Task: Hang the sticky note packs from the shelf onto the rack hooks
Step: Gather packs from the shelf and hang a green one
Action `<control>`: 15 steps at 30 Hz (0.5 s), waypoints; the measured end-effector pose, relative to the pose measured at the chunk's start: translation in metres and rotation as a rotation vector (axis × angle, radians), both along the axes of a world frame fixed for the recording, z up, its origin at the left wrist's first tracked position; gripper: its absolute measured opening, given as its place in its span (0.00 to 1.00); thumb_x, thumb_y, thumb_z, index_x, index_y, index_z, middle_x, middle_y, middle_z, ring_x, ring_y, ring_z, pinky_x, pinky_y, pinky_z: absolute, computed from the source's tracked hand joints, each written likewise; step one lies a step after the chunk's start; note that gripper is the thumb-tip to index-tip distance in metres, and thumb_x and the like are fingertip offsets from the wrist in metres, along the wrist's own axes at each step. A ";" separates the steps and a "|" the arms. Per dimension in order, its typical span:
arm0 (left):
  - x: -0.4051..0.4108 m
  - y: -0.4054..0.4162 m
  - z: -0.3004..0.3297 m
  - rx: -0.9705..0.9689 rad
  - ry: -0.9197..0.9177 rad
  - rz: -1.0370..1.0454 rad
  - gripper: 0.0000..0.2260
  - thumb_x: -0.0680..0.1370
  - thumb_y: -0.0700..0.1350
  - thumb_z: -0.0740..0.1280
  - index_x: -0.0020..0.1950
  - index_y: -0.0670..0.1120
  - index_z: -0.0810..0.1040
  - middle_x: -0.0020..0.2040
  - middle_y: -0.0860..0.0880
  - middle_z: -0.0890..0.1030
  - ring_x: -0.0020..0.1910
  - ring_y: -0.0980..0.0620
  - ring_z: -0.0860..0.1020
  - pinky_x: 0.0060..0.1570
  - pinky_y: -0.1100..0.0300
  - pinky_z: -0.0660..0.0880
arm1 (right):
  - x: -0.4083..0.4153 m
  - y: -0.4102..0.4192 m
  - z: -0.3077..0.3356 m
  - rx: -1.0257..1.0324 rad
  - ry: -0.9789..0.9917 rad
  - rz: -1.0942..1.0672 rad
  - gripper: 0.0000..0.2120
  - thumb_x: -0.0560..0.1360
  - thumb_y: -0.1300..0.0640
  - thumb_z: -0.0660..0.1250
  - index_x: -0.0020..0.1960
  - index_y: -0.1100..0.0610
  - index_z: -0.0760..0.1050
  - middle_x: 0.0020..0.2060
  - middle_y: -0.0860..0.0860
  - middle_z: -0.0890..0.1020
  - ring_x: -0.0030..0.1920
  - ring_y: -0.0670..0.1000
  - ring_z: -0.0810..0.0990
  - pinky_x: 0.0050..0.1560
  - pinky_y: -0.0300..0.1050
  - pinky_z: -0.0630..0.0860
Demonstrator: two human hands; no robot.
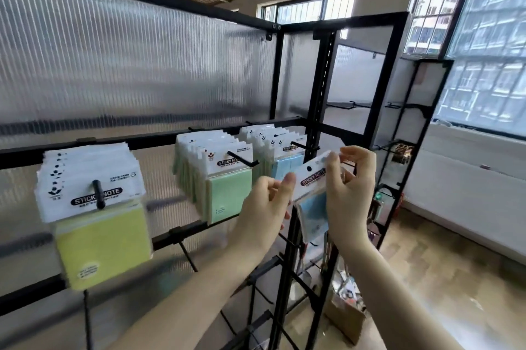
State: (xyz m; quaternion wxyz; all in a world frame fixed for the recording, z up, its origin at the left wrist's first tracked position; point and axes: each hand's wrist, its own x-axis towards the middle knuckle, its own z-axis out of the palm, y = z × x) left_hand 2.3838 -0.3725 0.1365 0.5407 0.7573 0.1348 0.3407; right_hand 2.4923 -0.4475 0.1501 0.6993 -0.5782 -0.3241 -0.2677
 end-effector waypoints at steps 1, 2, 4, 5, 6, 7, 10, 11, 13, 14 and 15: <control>0.008 0.000 0.004 -0.053 -0.013 -0.003 0.25 0.70 0.68 0.59 0.51 0.48 0.72 0.42 0.48 0.82 0.35 0.57 0.80 0.37 0.63 0.78 | 0.004 -0.002 0.000 0.024 -0.017 0.010 0.05 0.78 0.60 0.64 0.54 0.57 0.70 0.45 0.41 0.74 0.46 0.35 0.76 0.46 0.29 0.72; 0.016 0.000 0.007 -0.093 -0.032 -0.005 0.22 0.72 0.64 0.63 0.52 0.47 0.73 0.43 0.49 0.82 0.36 0.57 0.81 0.37 0.65 0.78 | 0.009 -0.003 0.001 0.043 -0.032 0.025 0.06 0.78 0.61 0.65 0.54 0.58 0.70 0.45 0.42 0.74 0.45 0.33 0.76 0.44 0.27 0.72; 0.030 0.000 0.015 -0.102 -0.062 0.017 0.12 0.75 0.55 0.68 0.49 0.47 0.76 0.42 0.49 0.83 0.37 0.54 0.82 0.39 0.62 0.80 | 0.020 -0.005 0.003 0.029 -0.035 0.079 0.07 0.78 0.60 0.65 0.54 0.57 0.70 0.45 0.43 0.75 0.45 0.33 0.76 0.44 0.27 0.72; 0.036 0.000 0.020 -0.083 -0.082 0.033 0.08 0.76 0.51 0.69 0.46 0.48 0.77 0.39 0.49 0.83 0.35 0.55 0.82 0.37 0.61 0.80 | 0.026 -0.005 0.003 0.003 -0.022 0.111 0.07 0.78 0.59 0.66 0.55 0.56 0.70 0.46 0.43 0.75 0.46 0.34 0.77 0.46 0.28 0.72; 0.042 0.000 0.024 -0.058 -0.111 0.048 0.05 0.76 0.49 0.69 0.44 0.48 0.77 0.37 0.50 0.82 0.33 0.57 0.81 0.33 0.63 0.78 | 0.032 -0.005 0.004 -0.029 0.003 0.146 0.08 0.78 0.57 0.66 0.56 0.54 0.70 0.47 0.43 0.76 0.47 0.35 0.77 0.48 0.29 0.72; 0.047 0.001 0.029 -0.027 -0.138 0.067 0.05 0.76 0.47 0.69 0.43 0.48 0.77 0.35 0.51 0.81 0.32 0.60 0.80 0.30 0.66 0.76 | 0.039 -0.005 0.005 -0.063 0.040 0.189 0.09 0.78 0.55 0.66 0.56 0.53 0.70 0.48 0.44 0.77 0.48 0.36 0.77 0.49 0.30 0.72; 0.063 0.003 0.038 0.101 -0.158 0.162 0.05 0.77 0.47 0.68 0.43 0.47 0.77 0.36 0.52 0.79 0.34 0.62 0.78 0.32 0.62 0.78 | 0.060 -0.004 0.009 -0.175 0.137 0.349 0.11 0.77 0.52 0.66 0.58 0.51 0.70 0.50 0.51 0.80 0.50 0.44 0.79 0.48 0.33 0.74; 0.067 0.003 0.040 0.127 -0.158 0.187 0.05 0.77 0.47 0.68 0.44 0.46 0.77 0.36 0.52 0.79 0.35 0.61 0.77 0.36 0.57 0.80 | 0.066 -0.003 0.010 -0.205 0.146 0.394 0.10 0.78 0.53 0.66 0.58 0.51 0.71 0.50 0.52 0.81 0.51 0.48 0.80 0.48 0.36 0.74; 0.075 0.003 0.041 0.151 -0.158 0.222 0.05 0.77 0.46 0.68 0.42 0.46 0.76 0.35 0.52 0.78 0.33 0.60 0.76 0.37 0.51 0.80 | 0.077 -0.001 0.011 -0.226 0.151 0.446 0.08 0.78 0.55 0.66 0.56 0.50 0.72 0.51 0.55 0.81 0.52 0.53 0.80 0.49 0.40 0.74; 0.078 0.002 0.040 0.162 -0.154 0.240 0.05 0.77 0.45 0.68 0.42 0.47 0.76 0.34 0.52 0.77 0.31 0.60 0.75 0.37 0.51 0.80 | 0.082 0.000 0.010 -0.224 0.151 0.459 0.07 0.77 0.56 0.66 0.55 0.49 0.73 0.51 0.55 0.81 0.52 0.54 0.80 0.48 0.41 0.74; 0.081 0.001 0.039 0.171 -0.151 0.257 0.06 0.77 0.45 0.68 0.41 0.48 0.75 0.34 0.52 0.77 0.30 0.60 0.74 0.37 0.51 0.79 | 0.086 0.001 0.009 -0.218 0.151 0.471 0.08 0.77 0.56 0.67 0.55 0.50 0.73 0.52 0.56 0.81 0.52 0.55 0.80 0.48 0.41 0.74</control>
